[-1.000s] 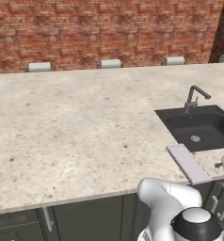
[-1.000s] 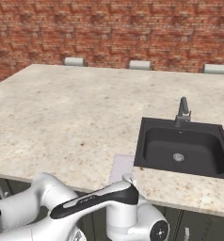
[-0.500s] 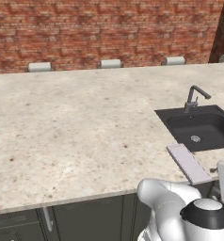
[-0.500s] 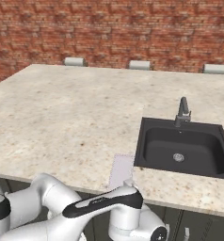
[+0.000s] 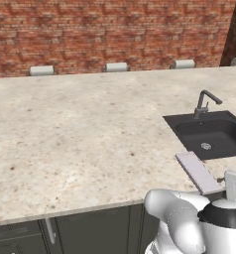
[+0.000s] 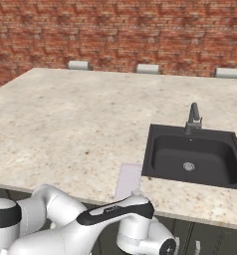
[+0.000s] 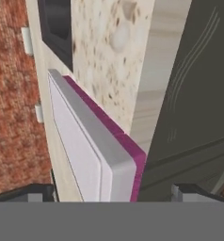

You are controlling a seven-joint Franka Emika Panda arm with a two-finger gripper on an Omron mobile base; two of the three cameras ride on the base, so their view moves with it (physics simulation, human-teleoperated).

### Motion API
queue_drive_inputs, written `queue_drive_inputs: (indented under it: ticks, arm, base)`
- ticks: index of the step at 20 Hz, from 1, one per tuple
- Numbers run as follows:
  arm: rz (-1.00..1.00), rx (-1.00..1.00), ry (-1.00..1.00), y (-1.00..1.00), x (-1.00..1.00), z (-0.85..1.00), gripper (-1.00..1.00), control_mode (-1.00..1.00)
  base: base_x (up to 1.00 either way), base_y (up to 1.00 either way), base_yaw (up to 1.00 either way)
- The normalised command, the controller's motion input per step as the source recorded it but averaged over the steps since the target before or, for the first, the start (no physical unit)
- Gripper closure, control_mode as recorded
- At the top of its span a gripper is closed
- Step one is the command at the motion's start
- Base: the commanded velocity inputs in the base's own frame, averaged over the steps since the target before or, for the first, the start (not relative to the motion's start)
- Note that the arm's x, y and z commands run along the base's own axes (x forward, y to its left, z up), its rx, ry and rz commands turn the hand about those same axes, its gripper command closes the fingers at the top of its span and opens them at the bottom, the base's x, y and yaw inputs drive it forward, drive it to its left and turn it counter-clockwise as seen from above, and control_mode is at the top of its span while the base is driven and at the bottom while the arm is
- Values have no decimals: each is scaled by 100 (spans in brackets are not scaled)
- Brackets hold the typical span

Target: The ice cube tray has been filled with water. Take the tray and place it in the freezer to make ice. Close the freezer door after placing the tray.

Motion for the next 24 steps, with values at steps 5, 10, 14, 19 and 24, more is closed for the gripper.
queue_drive_inputs:
  ticks: [5,10,14,19,24]
  arm:
    - [0,0,0,17,22,-16,-100,-100]
    - [0,0,0,15,21,-18,-100,-100]
    - [0,0,0,9,15,-11,-100,-100]
    - [0,0,0,10,7,-3,100,-100]
    - [0,0,0,16,0,0,100,-100]
  base:
    - [0,0,0]
    - [0,0,0]
    - [0,0,0]
    - [0,0,0]
    - [0,0,0]
